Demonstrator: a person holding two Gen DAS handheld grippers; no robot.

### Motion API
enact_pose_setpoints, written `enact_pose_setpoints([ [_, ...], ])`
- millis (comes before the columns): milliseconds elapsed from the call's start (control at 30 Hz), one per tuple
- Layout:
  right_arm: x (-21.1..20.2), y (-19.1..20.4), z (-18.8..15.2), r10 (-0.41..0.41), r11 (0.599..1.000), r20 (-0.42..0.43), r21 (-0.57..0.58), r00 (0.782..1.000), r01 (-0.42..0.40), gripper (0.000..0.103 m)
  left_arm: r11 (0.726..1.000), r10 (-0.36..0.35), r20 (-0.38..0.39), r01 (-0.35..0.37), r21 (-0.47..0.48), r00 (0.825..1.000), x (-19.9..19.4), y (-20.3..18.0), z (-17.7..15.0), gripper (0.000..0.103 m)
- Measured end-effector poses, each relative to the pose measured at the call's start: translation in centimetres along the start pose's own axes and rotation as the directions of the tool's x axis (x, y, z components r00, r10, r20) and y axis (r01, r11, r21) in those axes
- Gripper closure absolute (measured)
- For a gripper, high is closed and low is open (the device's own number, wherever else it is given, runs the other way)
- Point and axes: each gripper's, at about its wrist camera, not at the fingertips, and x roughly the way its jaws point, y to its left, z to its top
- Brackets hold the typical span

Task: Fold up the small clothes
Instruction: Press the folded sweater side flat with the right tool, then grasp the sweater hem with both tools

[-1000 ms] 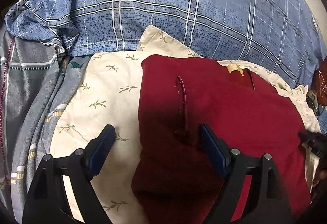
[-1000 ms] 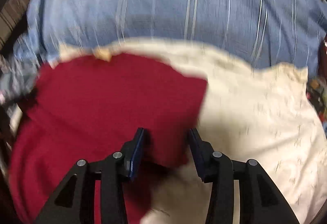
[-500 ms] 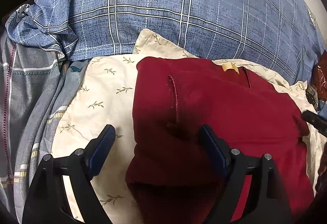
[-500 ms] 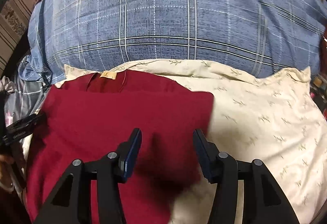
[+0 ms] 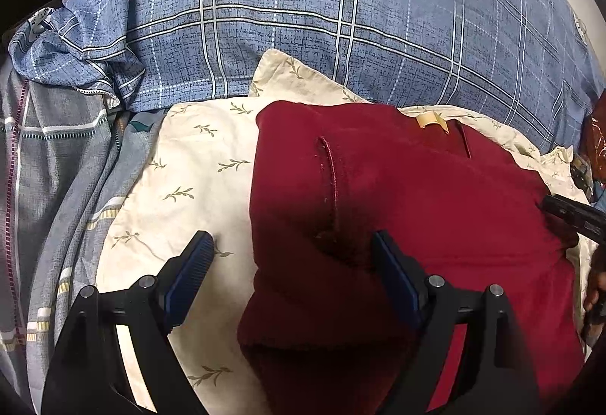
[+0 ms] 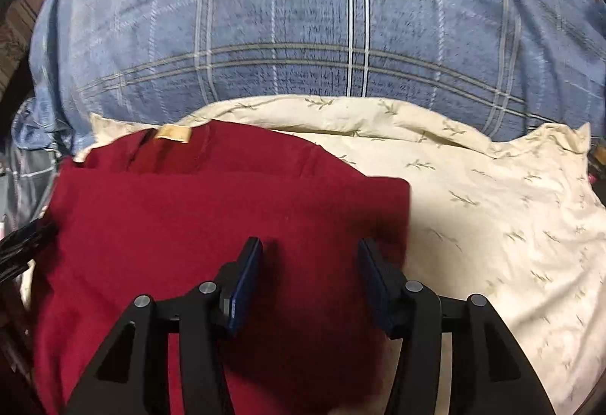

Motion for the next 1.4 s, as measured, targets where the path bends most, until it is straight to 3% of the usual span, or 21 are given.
enact_pose_setpoints([
  [100, -2.6, 0.2, -1.3, -0.020, 1.000, 0.016, -0.023, 1.000, 0.021, 0.040, 1.000, 0.009, 0.011, -0.009, 0.011, 1.000, -0.3, -0.2, -0.1, 0.018],
  [233, -3.9, 0.0, -2.4, -0.014, 0.999, 0.008, -0.028, 1.000, 0.014, 0.039, 1.000, 0.013, 0.017, -0.013, 0.024, 1.000, -0.6, -0.4, -0.3, 0.018],
  [367, -2.5, -0.2, -3.4, -0.032, 0.999, -0.037, -0.033, 0.999, 0.031, 0.039, 0.999, 0.015, 0.006, -0.015, 0.031, 1.000, -0.3, -0.6, -0.6, 0.018],
  [567, -1.4, -1.8, -4.4, 0.020, 0.995, -0.034, 0.095, 0.999, -0.016, 0.037, 0.999, 0.020, -0.007, -0.020, 0.045, 1.000, -0.2, -0.8, -0.9, 0.018],
  [733, -4.3, -1.6, -5.5, 0.021, 0.996, -0.010, 0.090, 1.000, -0.020, 0.036, 0.999, 0.031, 0.001, -0.031, 0.040, 1.000, -0.5, -0.8, -1.1, 0.018],
  [1033, -9.3, -0.7, -9.6, 0.103, 0.989, 0.013, 0.105, 0.995, -0.104, 0.030, 0.999, 0.033, 0.009, -0.033, 0.041, 0.999, -2.1, -1.2, -2.0, 0.018],
  [1200, -10.8, 0.1, -11.8, 0.107, 0.991, 0.016, 0.077, 0.994, -0.108, 0.030, 0.996, 0.017, 0.001, -0.017, 0.090, 1.000, -4.2, -2.3, -3.5, 0.018],
  [1400, -12.0, -1.0, -14.3, 0.123, 0.986, -0.009, 0.112, 0.992, -0.122, 0.029, 0.983, -0.104, -0.043, 0.109, 0.146, 0.994, -9.1, -3.6, -7.8, 0.018],
])
